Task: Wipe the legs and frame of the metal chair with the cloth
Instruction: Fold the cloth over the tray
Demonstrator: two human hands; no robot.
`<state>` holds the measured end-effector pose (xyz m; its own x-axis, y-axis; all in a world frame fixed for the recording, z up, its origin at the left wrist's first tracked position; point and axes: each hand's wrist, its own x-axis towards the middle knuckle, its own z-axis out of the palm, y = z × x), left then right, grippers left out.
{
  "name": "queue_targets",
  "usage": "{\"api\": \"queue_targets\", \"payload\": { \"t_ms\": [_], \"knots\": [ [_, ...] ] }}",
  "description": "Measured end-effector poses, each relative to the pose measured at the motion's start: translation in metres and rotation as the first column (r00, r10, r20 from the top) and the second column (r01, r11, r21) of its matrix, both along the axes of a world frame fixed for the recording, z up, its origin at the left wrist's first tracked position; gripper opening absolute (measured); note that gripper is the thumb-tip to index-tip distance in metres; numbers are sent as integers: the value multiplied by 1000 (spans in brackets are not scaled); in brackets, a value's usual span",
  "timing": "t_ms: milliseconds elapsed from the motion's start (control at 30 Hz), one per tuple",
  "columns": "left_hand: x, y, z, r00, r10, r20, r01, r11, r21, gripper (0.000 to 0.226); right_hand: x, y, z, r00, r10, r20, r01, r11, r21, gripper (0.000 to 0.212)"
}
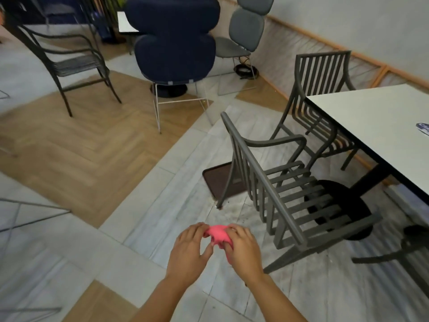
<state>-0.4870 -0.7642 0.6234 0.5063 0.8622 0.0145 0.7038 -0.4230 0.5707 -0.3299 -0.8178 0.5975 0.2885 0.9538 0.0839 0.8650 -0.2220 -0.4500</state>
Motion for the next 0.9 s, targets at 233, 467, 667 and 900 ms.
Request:
{"api": "queue_targets", "payload": {
  "t_ms": [233,467,667,900],
  "knots": [
    [-14,74,31,999,45,8,-45,999,-8,50,-12,75,25,991,85,100,-82,996,-35,41],
    [-7,192,44,1000,-13,-20,12,1000,-18,54,-12,186,45,980,59,188,-66,997,28,50],
    [-1,303,57,997,-66,-44,66,998,1,52,-8,286,52,976,-8,220,-5,998,59,53],
    [14,411,52,986,-162,-48,162,987,-3,50,3,376,55,967,-100,233,86,994,68,52]
  ]
}}
